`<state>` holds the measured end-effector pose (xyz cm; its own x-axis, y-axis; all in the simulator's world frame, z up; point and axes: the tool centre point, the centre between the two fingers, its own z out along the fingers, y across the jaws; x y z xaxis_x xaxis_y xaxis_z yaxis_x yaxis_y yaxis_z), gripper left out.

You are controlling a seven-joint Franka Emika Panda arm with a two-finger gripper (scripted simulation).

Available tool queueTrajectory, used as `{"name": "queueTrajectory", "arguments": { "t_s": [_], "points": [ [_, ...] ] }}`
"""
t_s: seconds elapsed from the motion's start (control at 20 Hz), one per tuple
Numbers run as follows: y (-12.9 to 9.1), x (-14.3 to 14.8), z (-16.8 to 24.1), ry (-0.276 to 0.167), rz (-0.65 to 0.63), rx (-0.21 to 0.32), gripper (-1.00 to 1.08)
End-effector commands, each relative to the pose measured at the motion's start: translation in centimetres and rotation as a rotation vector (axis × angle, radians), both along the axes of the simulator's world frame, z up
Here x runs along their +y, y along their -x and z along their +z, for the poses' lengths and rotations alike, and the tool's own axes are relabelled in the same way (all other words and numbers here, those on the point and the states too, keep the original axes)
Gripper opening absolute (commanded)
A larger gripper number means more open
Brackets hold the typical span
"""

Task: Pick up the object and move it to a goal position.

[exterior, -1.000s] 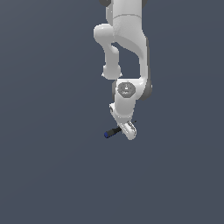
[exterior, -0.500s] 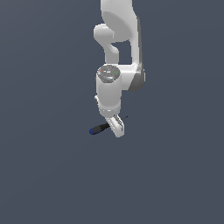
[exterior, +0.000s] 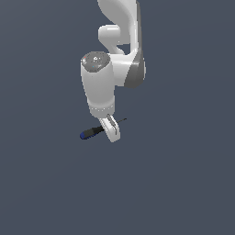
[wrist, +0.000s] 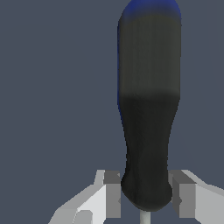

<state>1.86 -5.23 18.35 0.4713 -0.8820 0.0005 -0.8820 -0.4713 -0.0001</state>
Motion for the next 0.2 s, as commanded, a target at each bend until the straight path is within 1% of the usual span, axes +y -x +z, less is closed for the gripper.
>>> {"name": "queueTrajectory", "arguments": {
  "t_s": [0.0,0.15],
  "points": [
    [-0.26,-0.41,0.64,0.000,0.002,0.000,-1.00],
    [-0.36,-0.57,0.86,0.000,0.002,0.000,-1.00]
  ]
}}
